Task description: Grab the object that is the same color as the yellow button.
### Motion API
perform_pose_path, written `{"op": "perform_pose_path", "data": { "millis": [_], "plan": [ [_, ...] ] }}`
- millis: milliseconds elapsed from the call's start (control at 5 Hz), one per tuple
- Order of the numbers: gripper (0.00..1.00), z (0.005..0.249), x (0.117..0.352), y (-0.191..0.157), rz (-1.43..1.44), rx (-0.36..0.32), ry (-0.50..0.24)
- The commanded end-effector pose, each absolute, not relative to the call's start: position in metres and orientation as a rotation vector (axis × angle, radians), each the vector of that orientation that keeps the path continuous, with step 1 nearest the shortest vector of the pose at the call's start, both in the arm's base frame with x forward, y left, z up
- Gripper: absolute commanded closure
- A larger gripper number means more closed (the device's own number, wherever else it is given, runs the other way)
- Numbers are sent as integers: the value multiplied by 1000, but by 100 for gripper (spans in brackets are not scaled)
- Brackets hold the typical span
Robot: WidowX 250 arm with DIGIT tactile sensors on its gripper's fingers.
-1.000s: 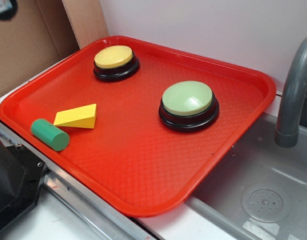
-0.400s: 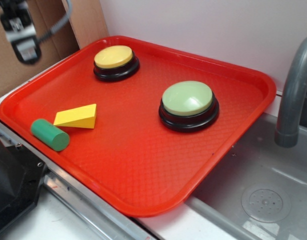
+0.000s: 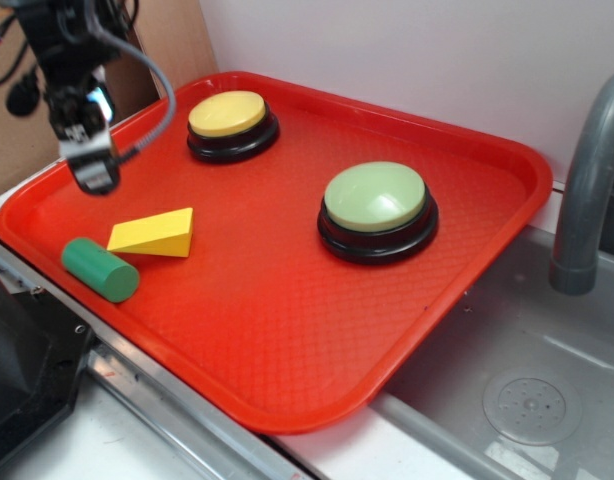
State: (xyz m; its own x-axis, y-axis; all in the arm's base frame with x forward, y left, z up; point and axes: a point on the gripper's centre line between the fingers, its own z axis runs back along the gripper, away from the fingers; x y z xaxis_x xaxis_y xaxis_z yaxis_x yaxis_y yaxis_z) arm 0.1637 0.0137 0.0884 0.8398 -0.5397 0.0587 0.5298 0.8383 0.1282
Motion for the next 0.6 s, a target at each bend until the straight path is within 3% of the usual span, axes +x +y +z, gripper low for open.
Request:
{"op": "perform_pose_path", "data": {
  "millis": [0, 400],
  "plan": [
    [0, 49, 180, 8, -615, 83, -129],
    [0, 22, 186, 9, -618, 48, -78]
  ]
}}
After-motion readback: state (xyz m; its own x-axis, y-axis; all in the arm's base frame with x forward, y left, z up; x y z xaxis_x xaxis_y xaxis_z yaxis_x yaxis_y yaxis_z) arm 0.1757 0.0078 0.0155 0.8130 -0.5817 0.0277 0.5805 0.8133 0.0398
